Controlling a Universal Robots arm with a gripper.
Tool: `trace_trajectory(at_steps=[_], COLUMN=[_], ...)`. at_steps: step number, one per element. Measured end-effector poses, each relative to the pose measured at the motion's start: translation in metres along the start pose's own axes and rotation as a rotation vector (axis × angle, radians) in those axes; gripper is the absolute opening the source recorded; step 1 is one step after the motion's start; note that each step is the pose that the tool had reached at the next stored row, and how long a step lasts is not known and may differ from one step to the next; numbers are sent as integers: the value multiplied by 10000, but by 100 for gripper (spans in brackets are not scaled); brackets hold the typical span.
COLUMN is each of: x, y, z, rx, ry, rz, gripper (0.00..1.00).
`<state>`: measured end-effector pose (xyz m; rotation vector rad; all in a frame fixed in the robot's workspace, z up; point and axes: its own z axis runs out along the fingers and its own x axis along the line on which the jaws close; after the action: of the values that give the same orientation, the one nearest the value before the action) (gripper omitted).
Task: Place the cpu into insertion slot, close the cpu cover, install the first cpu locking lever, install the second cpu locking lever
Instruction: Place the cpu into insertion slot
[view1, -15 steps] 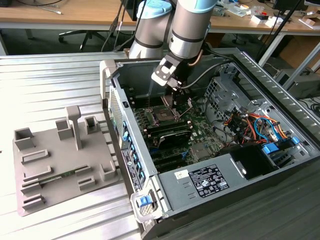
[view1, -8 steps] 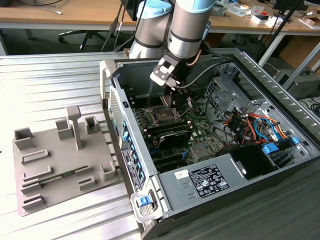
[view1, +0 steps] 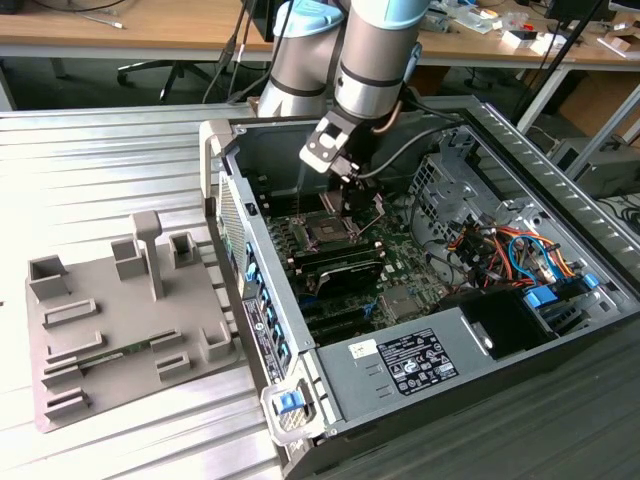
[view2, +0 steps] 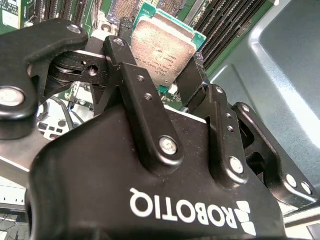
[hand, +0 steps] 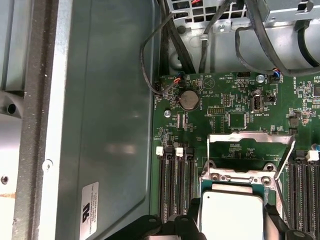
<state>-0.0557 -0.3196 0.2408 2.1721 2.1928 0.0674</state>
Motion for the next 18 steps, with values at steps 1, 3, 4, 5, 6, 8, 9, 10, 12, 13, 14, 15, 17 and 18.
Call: trace_trajectory(at_steps=[1,3,4,5,6,8,9,10,12,13,14,15,17,18], x=[0,0,0,0,0,0,0,0,0,0,0,0,0,0], y=[-1,-2,-2,-2,-3,-3,-4,-4,-5,-5,-6,-7,-7,-7], z=[4,10,13,16,20,25,28,30,35,38,40,44,48,50], rx=[0,-1,-1,-1,-1,-1,-1,0,0,0,0,-1,0,-1], ry=[0,0,0,1,0,0,0,0,0,0,-1,0,0,-1], rz=[0,0,0,0,0,0,0,0,0,0,0,0,0,0], gripper=[55,55,55,55,55,55,55,55,55,55,55,55,55,55])
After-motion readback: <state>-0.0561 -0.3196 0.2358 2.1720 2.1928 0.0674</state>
